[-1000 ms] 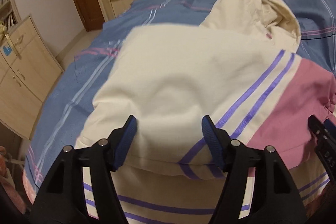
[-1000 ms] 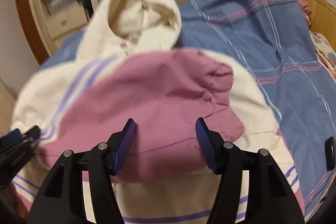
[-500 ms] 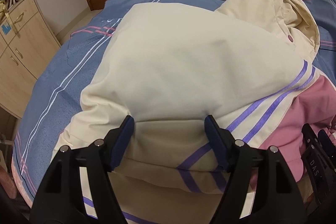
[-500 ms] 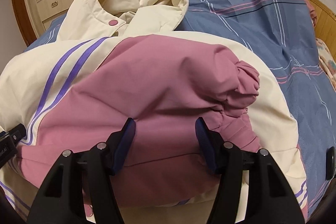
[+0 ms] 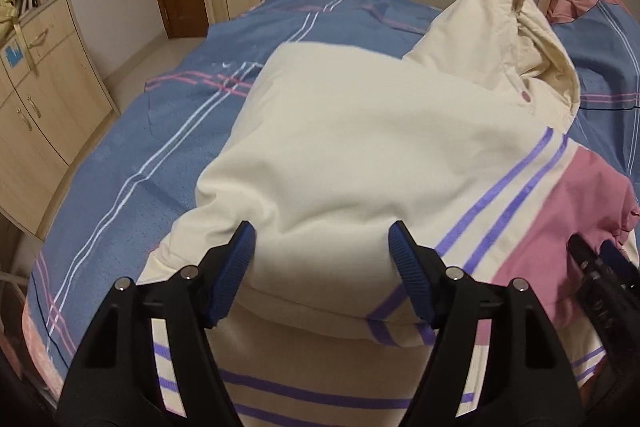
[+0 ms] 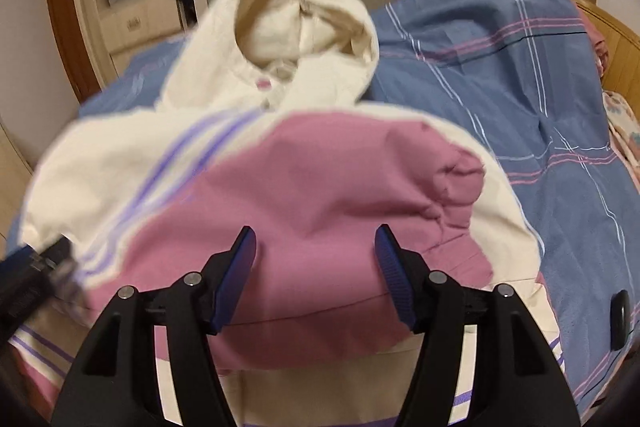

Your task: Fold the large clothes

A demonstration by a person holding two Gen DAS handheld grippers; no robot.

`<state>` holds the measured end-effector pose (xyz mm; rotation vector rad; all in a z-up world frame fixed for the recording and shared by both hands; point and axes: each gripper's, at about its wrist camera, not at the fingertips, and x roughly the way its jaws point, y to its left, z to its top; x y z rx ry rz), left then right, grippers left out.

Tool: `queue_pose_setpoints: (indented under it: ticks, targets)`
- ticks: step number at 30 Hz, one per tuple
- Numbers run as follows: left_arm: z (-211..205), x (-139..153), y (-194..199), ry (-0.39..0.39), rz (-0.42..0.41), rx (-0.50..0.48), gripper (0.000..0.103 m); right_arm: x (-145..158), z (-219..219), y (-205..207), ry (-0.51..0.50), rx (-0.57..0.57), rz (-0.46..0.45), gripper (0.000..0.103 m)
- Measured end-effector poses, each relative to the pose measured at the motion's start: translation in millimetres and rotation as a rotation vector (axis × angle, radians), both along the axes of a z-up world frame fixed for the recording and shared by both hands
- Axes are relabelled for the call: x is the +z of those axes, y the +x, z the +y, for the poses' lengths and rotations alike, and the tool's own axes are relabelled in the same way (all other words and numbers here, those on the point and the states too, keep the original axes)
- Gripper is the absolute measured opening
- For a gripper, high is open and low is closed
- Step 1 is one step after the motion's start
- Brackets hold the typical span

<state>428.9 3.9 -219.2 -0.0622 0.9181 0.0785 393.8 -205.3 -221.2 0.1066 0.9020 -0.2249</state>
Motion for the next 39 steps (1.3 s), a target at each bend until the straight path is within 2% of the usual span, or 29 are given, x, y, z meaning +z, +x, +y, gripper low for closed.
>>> queue_pose_setpoints:
  ticks: [4, 8, 11, 14, 16, 21, 26, 30, 32, 36, 39]
  targets:
    - [0.8, -18.4, 15.5, -0.011, 0.042, 0.012, 0.075, -15.1, -6.9, 11.5, -0.009, 0.01, 0.022, 0.071]
    - [-5.3, -22.9, 21.7, 0.008, 0.047, 0.022, 0.077, -15.4, -3.2, 19.2, -0.043, 0.013, 0.047, 0.072]
    - [-1.7, -4.2, 4.9, -0.01, 0.005, 0.011, 0.076, 0.8, -10.8, -0.9, -0.007, -0.002, -0.007, 0.072]
    - [0.1, 13.6, -10.4, 0.018, -0.07, 0.004, 0.076, 21.8, -19.0, -17.2, -0.044, -0.022, -0.095, 0.072]
    - [4.4, 15.0, -7.1, 0.009, -0.068, 0.008, 0.076, 27.7, -31.2, -12.1, -0.024, -0.026, -0.108, 0.072]
    - [14.2, -4.2, 14.2, -0.029, -0.017, 0.026, 0.078, 7.1, -67.0, 29.4, 0.013, -0.053, -0.004, 0.054]
    - [5.1, -18.7, 40.2, 0.014, 0.012, 0.032, 0.084, -11.8, -62.0, 63.9, -0.083, -0.038, 0.059, 0.053]
    - [10.9, -18.5, 48.4, -0.018, 0.048, 0.032, 0.083, -17.4, -51.1, 72.9, -0.156, -0.005, 0.085, 0.054]
    - [16.9, -5.0, 33.2, -0.044, 0.031, 0.024, 0.078, -6.2, -54.5, 57.9, -0.108, 0.006, 0.055, 0.054]
    - [31.8, 20.4, -8.1, -0.099, -0.031, 0.021, 0.078, 25.0, -61.5, 4.1, 0.04, 0.042, -0.045, 0.054]
    - [32.7, 24.0, -26.1, -0.107, -0.031, -0.006, 0.078, 28.1, -69.7, -23.1, 0.099, 0.065, -0.042, 0.054]
